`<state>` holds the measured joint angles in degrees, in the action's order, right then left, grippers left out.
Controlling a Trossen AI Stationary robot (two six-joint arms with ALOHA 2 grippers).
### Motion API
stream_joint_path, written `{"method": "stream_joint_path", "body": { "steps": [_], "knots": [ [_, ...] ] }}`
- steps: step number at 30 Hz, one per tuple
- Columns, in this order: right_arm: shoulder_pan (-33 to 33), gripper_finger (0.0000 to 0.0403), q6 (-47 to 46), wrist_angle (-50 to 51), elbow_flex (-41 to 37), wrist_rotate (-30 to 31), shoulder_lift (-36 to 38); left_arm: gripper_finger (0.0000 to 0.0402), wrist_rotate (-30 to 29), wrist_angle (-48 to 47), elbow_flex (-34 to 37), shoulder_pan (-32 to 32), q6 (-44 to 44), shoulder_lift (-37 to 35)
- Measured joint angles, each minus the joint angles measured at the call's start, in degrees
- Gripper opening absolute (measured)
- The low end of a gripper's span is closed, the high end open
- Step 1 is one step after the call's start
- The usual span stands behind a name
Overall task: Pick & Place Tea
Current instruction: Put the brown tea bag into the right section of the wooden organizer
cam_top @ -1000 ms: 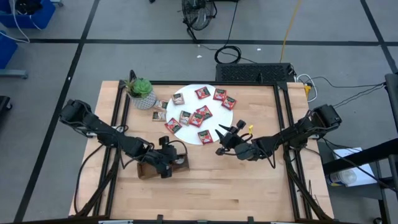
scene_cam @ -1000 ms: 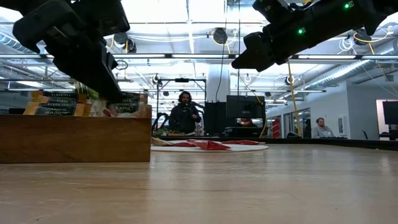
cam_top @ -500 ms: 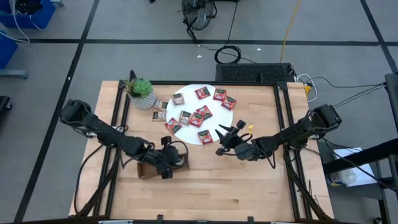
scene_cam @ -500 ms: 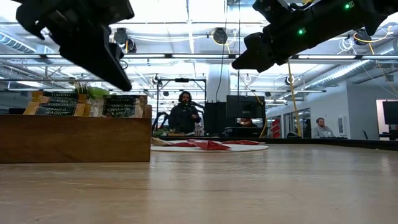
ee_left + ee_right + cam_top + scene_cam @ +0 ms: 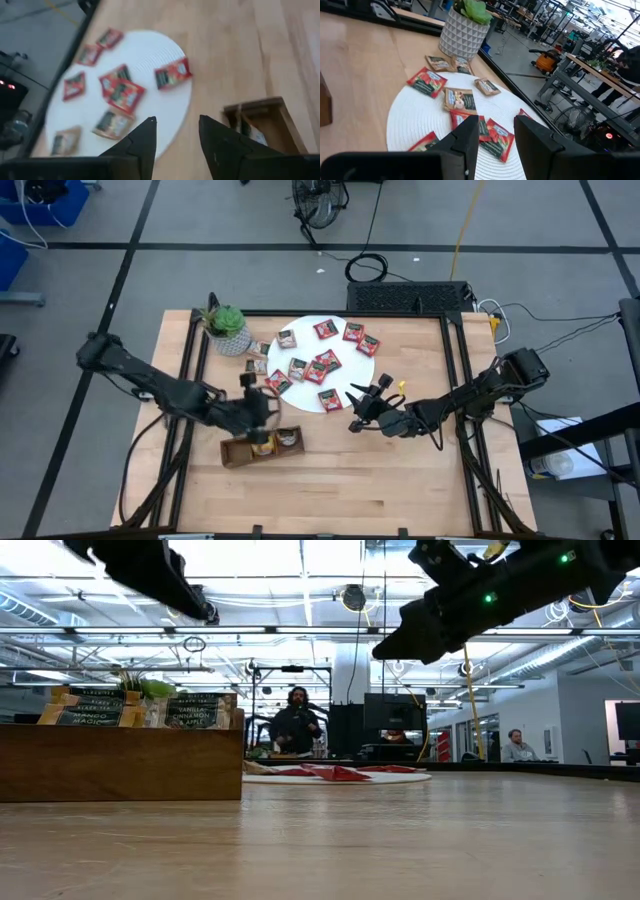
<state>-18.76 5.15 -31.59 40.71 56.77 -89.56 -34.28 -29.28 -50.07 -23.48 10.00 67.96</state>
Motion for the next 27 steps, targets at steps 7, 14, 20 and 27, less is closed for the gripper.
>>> {"method": "stream_joint_path", "body": {
  "steps": [7,14,20,27],
  "knots": [
    [2.29,0.0112,0.09,-0.03,-2.13,0.04,0.00,0.0156,2.74,3.53,3.31,8.11,-6.13,-9.44],
    [6.61,0.0112,0.28,-0.31,-3.54,-0.01,0.00,0.0157,8.72,-7.32,3.61,27.70,-1.14,-5.95],
    [10.24,0.0112,0.70,-0.34,-3.54,-4.76,0.00,0.0157,19.16,-15.88,3.68,43.55,4.06,1.27],
    [13.65,0.0110,0.54,-0.33,-3.54,-12.50,0.00,0.0157,32.64,-9.41,3.63,53.38,5.40,10.08]
  ]
}}
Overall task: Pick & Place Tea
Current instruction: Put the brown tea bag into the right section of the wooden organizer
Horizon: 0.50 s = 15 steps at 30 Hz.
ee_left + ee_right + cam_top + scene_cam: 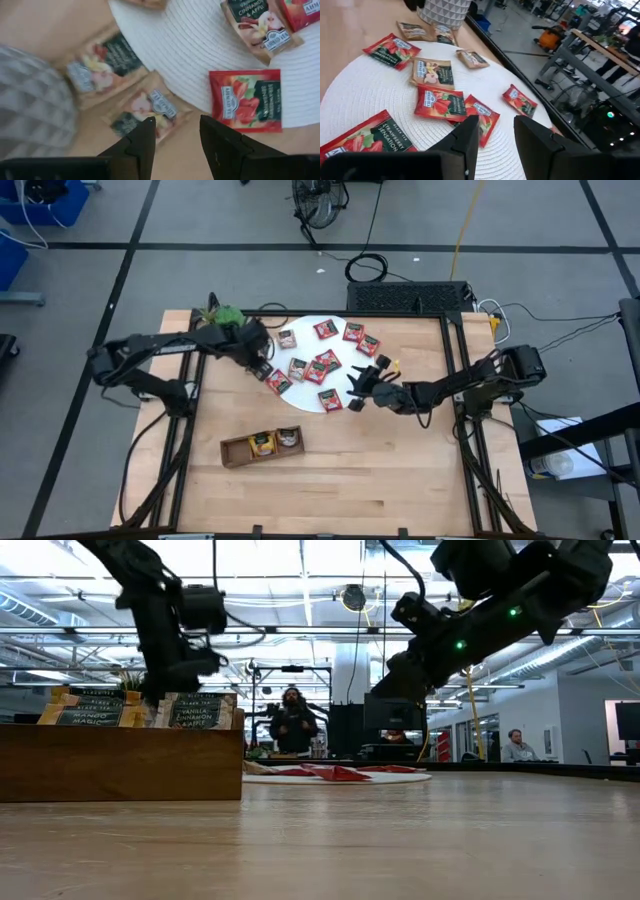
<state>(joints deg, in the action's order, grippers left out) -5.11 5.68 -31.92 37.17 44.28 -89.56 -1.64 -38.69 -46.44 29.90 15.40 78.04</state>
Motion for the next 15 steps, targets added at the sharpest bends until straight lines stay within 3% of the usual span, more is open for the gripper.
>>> {"method": "stream_joint_path", "body": {
  "steps": [6,15],
  "knots": [
    [0.55,0.0109,-0.03,0.03,0.00,-1.30,0.02,0.0157,-1.00,1.07,-0.39,1.69,3.40,4.66],
    [0.53,0.0109,-0.54,0.44,0.00,-2.68,0.02,0.0157,-8.65,2.31,-1.09,-3.57,11.42,6.12]
  ]
}}
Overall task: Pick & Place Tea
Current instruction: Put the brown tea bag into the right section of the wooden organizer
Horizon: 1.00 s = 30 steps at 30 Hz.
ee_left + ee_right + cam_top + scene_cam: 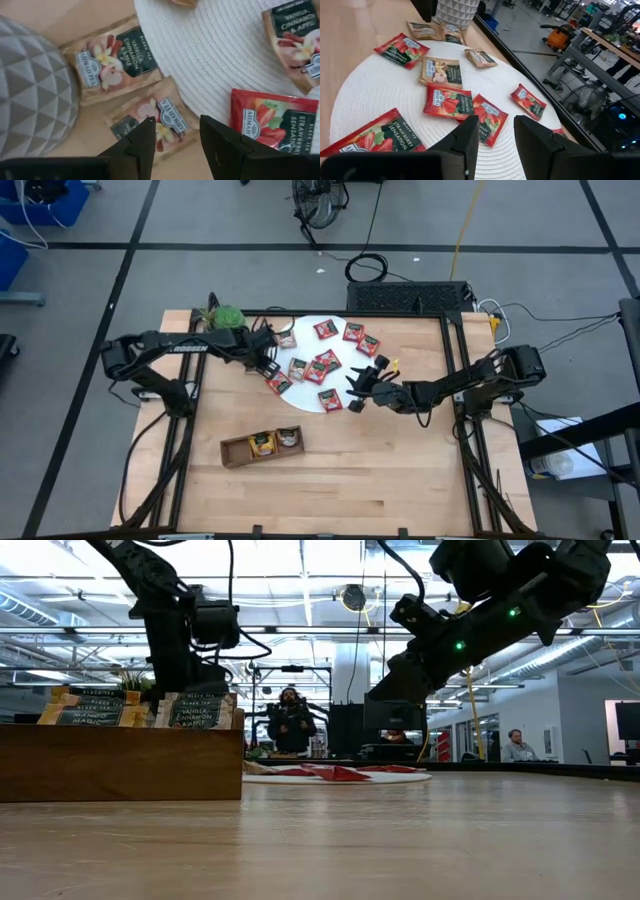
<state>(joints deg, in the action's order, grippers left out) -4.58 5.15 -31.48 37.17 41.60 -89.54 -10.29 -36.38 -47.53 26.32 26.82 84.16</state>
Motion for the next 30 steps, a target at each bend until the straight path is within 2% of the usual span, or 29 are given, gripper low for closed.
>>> {"method": "stream_joint_path", "body": {
  "steps": [6,11,14,18,20,25,27,30],
  "knots": [
    [-0.04,0.0110,-0.20,0.02,0.00,-0.15,0.00,0.0157,-0.78,0.48,-0.32,-2.94,1.09,-0.16],
    [-0.06,0.0109,-0.24,0.02,0.00,-0.15,0.00,0.0151,0.22,0.68,-1.70,-6.76,-7.70,-0.55],
    [-0.04,0.0109,-0.44,0.02,0.00,-0.15,0.00,0.0119,0.42,4.09,-2.15,-10.94,-12.27,-0.54],
    [-0.04,0.0110,-0.44,0.02,0.00,-0.15,0.00,0.0031,-0.67,12.03,-2.19,-15.31,-17.57,-0.53],
    [-0.02,0.0109,-0.52,0.02,0.00,-0.15,0.00,0.0011,0.61,15.07,-2.16,-15.18,-18.45,-0.55],
    [-0.04,0.0107,-1.05,0.02,0.00,-0.42,0.00,0.0004,9.67,22.56,1.14,-10.30,-19.22,-0.55],
    [-0.04,0.0107,-1.14,0.02,0.00,-1.45,0.00,0.0003,10.13,24.43,3.11,-7.87,-18.66,-0.42],
    [-0.04,0.0106,-1.49,0.03,0.00,-1.46,0.00,0.0002,6.89,23.98,5.08,-4.37,-17.40,-0.04]
  ]
}}
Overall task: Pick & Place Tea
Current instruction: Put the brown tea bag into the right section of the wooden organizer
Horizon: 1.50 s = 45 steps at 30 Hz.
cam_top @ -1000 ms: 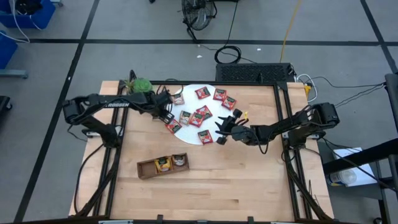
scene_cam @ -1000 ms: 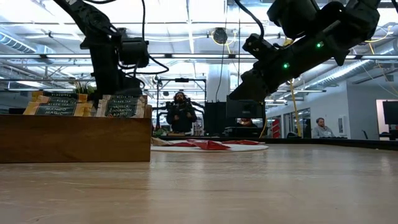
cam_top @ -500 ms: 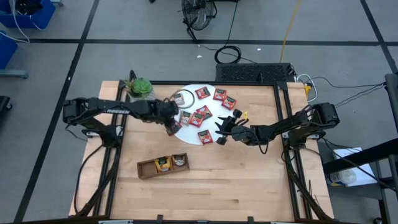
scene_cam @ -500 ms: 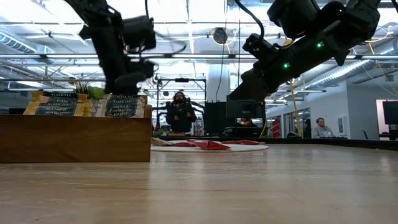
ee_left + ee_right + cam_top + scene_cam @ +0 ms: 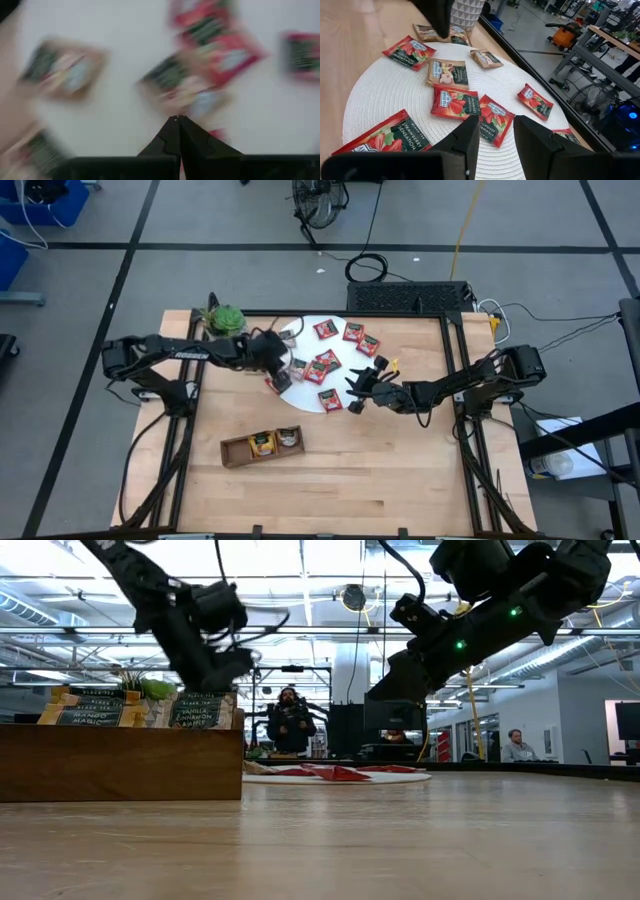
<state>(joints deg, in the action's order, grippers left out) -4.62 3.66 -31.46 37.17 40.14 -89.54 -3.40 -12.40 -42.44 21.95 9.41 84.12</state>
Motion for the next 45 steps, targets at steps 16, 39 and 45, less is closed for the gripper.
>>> {"method": "stream_joint_path", "body": {
  "steps": [16,39,45],
  "knots": [
    [-0.02,0.0102,-0.02,-0.09,0.00,0.01,0.02,0.0001,-8.07,1.14,3.79,8.96,3.93,6.08],
    [-0.02,0.0102,-0.02,-0.05,0.00,0.02,0.02,0.0001,-16.51,-7.67,3.84,2.60,6.38,0.29],
    [-0.02,0.0102,-0.02,-0.05,0.00,0.04,0.02,0.0001,-19.23,-7.80,3.86,4.43,6.16,-0.61]
  ]
}}
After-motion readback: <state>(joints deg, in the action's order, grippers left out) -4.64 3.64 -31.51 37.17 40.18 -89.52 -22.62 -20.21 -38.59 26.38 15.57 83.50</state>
